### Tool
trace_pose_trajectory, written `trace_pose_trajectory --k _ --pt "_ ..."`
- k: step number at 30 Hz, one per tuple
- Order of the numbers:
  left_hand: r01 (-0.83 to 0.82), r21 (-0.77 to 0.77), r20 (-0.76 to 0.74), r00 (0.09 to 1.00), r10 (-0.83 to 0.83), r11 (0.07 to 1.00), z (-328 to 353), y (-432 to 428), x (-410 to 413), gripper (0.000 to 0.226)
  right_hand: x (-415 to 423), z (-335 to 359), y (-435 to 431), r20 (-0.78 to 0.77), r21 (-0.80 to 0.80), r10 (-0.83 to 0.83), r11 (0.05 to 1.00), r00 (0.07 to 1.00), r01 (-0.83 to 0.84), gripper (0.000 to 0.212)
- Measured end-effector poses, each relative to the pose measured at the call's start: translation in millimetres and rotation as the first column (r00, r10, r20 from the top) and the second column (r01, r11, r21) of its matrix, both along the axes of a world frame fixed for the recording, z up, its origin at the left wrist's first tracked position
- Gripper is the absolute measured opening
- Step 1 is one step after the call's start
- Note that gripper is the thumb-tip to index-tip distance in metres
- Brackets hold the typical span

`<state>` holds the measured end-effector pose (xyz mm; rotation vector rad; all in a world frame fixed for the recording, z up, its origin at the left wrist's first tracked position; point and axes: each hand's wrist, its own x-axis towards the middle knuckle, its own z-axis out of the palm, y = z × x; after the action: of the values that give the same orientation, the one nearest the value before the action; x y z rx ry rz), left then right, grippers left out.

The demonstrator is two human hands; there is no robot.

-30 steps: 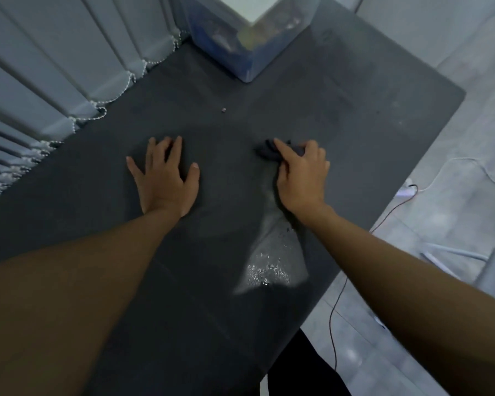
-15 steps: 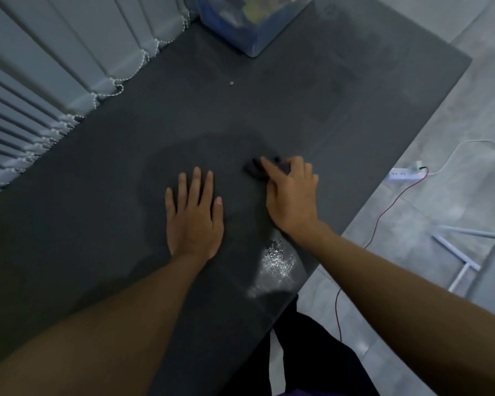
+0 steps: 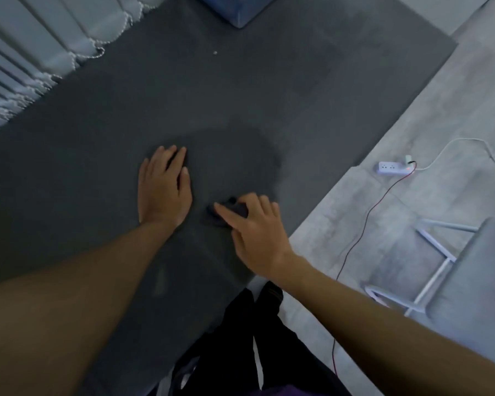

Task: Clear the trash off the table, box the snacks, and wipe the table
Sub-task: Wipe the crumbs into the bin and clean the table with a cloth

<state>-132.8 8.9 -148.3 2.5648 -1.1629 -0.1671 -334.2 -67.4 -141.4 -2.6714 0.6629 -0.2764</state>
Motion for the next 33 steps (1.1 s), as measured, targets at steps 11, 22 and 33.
trace_pose_trajectory --k 11,22,33 --pt "-0.035 0.141 0.054 0.998 0.028 0.989 5 -3 -34 0.053 -30 -3 -9 0.046 -0.045 -0.133 0.990 0.990 0.135 0.048" --pt "0.059 0.187 0.093 0.993 -0.078 0.981 9 -28 -34 0.056 -12 -1 -115 -0.050 -0.101 -0.490 0.869 0.870 0.484 0.048" --pt "0.117 0.176 0.049 0.991 -0.127 0.978 6 -97 -17 0.059 -11 -5 -141 -0.013 -0.144 -0.458 0.880 0.889 0.452 0.042"
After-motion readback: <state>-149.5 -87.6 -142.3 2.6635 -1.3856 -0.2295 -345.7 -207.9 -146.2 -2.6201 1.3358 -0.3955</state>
